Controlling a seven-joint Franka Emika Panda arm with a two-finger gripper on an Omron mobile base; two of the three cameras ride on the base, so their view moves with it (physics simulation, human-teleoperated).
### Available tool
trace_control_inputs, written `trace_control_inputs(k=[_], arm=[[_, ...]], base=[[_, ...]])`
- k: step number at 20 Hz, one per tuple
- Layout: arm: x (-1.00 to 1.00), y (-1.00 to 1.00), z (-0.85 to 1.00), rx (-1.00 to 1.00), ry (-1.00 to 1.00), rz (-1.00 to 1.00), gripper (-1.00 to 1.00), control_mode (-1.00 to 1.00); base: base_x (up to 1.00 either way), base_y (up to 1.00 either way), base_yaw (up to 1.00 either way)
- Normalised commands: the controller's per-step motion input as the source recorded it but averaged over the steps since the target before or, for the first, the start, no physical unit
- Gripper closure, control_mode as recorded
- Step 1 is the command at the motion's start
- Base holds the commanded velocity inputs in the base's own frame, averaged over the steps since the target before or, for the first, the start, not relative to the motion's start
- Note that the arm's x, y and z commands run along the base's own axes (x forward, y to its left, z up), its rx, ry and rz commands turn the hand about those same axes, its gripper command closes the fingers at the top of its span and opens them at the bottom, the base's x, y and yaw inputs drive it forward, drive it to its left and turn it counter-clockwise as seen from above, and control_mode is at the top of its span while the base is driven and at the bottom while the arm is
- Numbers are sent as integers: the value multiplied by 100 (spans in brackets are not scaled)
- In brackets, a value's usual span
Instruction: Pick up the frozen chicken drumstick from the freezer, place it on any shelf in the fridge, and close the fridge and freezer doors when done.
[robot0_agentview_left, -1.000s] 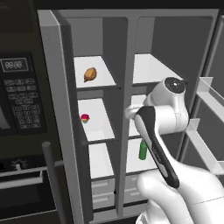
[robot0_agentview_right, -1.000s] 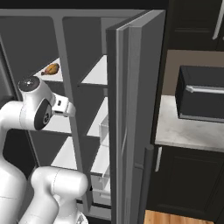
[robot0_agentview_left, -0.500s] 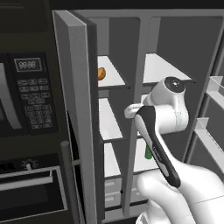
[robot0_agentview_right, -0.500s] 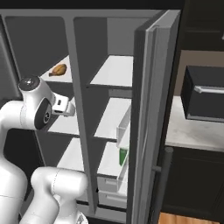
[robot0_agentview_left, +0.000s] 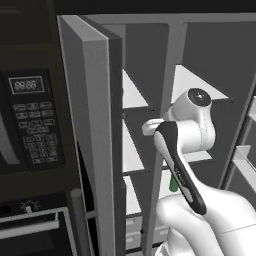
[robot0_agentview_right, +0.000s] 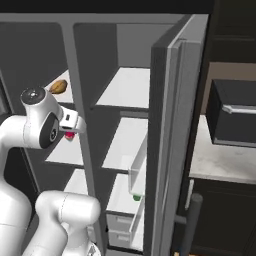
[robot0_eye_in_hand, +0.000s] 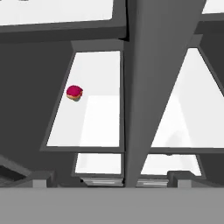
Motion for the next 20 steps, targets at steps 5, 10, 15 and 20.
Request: trace_control_inputs(k=[5,10,15,20], arm=[[0,0,0,0,0,0,-100,100],[0,0,0,0,0,0,-100,100],[0,0,0,0,0,0,-100,100],[0,0,0,0,0,0,-100,100]], base=[[36,35,-7],[34,34,-6],[7,52,-4],[1,49,-1]])
